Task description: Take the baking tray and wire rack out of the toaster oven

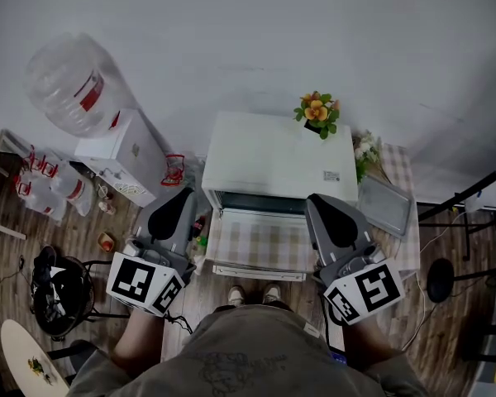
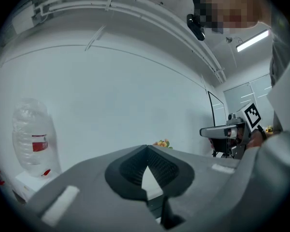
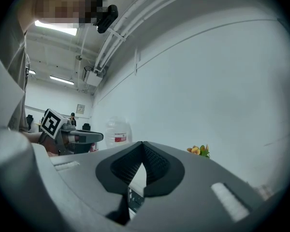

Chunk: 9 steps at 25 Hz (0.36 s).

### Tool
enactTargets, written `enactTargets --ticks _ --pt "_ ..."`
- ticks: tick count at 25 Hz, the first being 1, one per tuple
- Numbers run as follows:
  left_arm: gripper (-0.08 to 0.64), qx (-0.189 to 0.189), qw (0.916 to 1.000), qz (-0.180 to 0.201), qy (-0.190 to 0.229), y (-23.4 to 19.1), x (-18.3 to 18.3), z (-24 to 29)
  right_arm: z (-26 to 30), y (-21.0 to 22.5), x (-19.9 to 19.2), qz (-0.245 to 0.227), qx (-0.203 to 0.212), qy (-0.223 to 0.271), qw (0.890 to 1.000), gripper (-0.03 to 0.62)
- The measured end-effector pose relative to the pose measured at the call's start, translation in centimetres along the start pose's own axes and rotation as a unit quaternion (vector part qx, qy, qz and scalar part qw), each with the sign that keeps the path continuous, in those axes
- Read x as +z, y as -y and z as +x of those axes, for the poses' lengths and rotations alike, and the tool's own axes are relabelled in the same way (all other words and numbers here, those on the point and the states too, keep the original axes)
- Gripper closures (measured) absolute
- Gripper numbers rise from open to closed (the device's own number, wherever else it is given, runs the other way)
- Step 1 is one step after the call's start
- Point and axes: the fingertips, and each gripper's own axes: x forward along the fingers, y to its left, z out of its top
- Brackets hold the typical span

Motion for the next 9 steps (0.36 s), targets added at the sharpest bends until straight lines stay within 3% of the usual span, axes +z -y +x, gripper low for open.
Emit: enactTargets --ticks 9 --pt "0.56 -0.006 1.0 -0.001 -0.005 0.3 -0.35 0.45 0.29 0.22 -0.24 0.011 0.001 -0.004 1.0 0.566"
